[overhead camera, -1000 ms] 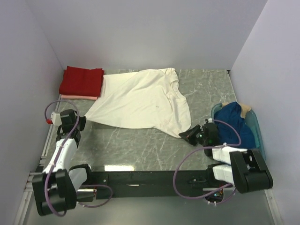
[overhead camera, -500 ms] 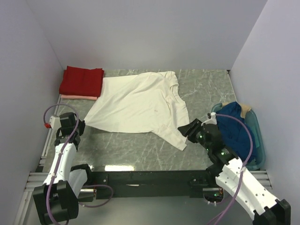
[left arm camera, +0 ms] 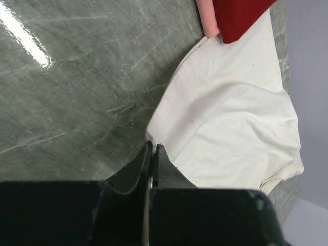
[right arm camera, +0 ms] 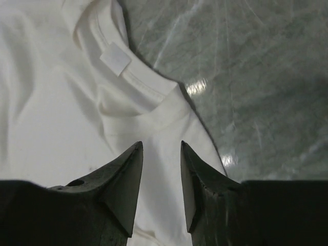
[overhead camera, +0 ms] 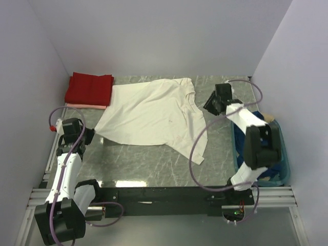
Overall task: Fold and stack the t-shirts
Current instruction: Flatten the tshirt out
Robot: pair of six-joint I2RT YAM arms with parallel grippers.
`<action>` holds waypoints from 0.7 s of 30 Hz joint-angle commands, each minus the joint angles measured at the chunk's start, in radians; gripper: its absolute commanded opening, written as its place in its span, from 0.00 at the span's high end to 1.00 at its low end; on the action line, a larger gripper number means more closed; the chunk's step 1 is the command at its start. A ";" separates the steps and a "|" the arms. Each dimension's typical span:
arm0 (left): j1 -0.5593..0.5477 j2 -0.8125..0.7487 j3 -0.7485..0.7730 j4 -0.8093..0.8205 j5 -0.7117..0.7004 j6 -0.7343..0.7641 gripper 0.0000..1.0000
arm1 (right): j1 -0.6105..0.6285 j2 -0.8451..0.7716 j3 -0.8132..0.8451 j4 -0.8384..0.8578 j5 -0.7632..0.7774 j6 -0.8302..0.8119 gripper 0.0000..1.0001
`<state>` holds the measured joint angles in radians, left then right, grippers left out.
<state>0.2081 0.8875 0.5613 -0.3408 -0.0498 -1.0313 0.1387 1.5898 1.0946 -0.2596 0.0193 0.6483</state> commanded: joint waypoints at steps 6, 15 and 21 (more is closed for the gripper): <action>0.002 0.030 0.040 0.003 0.088 0.091 0.98 | -0.002 0.271 0.231 -0.075 -0.021 -0.102 0.57; 0.002 0.034 0.052 0.010 0.071 0.117 0.98 | 0.006 0.390 0.278 -0.087 -0.009 -0.102 0.57; 0.002 0.034 0.051 0.003 0.064 0.120 0.98 | 0.035 0.421 0.304 -0.110 0.013 -0.099 0.58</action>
<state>0.2081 0.9310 0.5747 -0.3458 0.0143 -0.9360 0.1509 2.0014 1.3613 -0.3466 0.0074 0.5579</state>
